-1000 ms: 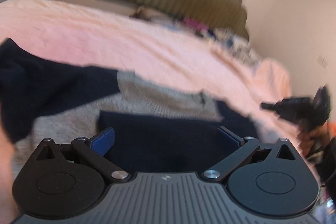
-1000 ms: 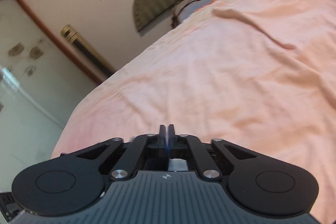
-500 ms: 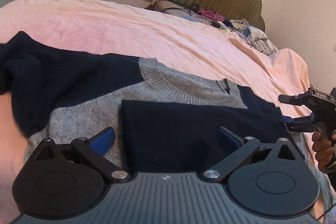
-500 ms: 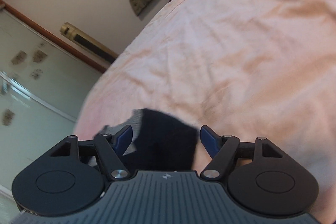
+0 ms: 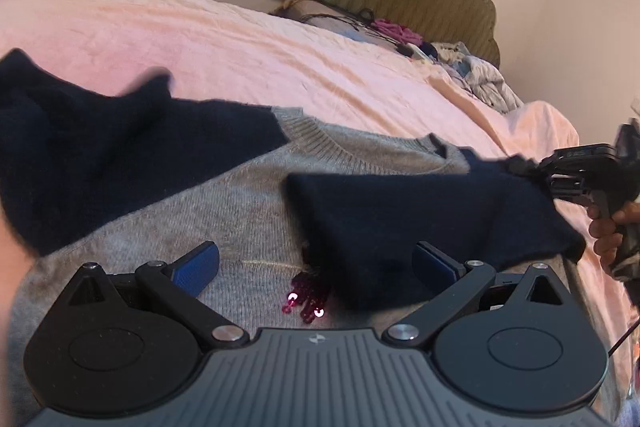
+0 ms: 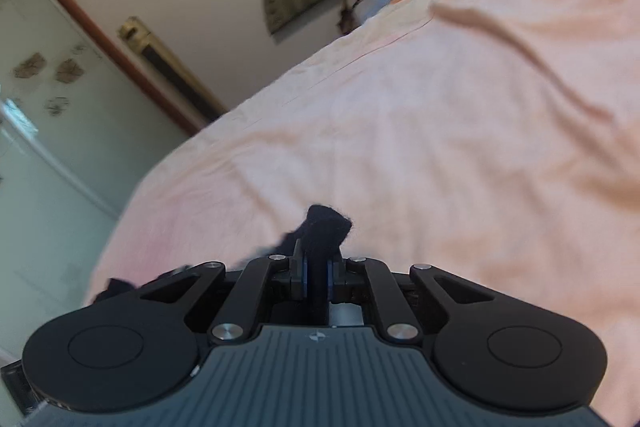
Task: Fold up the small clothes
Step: 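Grasp the other navy sleeve with the left tool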
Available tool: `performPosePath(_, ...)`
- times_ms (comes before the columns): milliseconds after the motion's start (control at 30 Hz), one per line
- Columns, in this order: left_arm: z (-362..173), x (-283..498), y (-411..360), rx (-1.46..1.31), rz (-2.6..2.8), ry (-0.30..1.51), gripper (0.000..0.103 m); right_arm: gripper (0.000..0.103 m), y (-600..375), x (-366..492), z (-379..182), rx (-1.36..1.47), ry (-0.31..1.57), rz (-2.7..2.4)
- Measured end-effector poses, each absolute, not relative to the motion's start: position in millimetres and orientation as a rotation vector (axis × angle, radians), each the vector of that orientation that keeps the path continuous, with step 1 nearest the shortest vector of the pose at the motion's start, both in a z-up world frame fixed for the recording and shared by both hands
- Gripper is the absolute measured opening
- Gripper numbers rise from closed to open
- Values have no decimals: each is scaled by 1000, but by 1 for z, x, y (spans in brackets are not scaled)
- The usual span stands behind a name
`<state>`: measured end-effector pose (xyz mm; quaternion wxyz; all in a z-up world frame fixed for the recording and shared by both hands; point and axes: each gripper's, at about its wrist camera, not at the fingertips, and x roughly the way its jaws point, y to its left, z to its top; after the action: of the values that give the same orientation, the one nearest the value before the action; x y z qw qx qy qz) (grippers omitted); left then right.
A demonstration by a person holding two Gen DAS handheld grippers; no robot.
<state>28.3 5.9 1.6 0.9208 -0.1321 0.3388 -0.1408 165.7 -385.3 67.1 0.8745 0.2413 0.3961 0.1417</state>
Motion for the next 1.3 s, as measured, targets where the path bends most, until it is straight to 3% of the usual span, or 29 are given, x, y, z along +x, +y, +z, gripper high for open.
performPosePath(100, 5, 23, 2, -221, -284, 687, 103, 13, -387, 162, 27, 500, 929, 239)
performPosePath(133, 9, 19, 7, -234, -277, 670, 103, 14, -385, 153, 24, 495, 883, 234)
performPosePath(267, 29, -5, 51, -297, -172, 560, 103, 68, -375, 110, 47, 494, 718, 151)
performPosePath(300, 33, -10, 68, -327, -122, 532, 103, 73, -367, 97, 56, 448, 653, 144)
performPosePath(433, 36, -14, 149, -481, 171, 447, 103, 77, -323, 76, 68, 349, 646, 325)
performPosePath(633, 7, 5, 277, -1004, 425, 427, 103, 80, -295, 84, 35, 343, 746, 377)
performPosePath(733, 8, 23, 295, -1021, 436, 437, 102, 94, -299, 79, 32, 373, 717, 429)
performPosePath(767, 10, 30, 295, -990, 441, 451, 98, 100, -299, 76, 29, 377, 707, 450)
performPosePath(800, 12, 36, 293, -954, 455, 471, 72, 102, -299, 73, 28, 372, 693, 461)
performPosePath(833, 12, 42, 291, -924, 447, 508, 26, 102, -298, 71, 27, 358, 682, 468)
performPosePath(867, 9, 48, 290, -900, 443, 562, 9, 103, -297, 70, 27, 339, 674, 474)
performPosePath(1067, 38, 58, 237, -610, 498, 554, 5, 103, -297, 70, 23, 354, 653, 481)
performPosePath(1233, 100, 42, 67, -141, 101, 397, 5, 103, -312, 72, 17, 474, 632, 506)
performPosePath(1300, 92, 37, -5, -7, -223, 489, 11, 103, -322, 73, 14, 563, 619, 518)
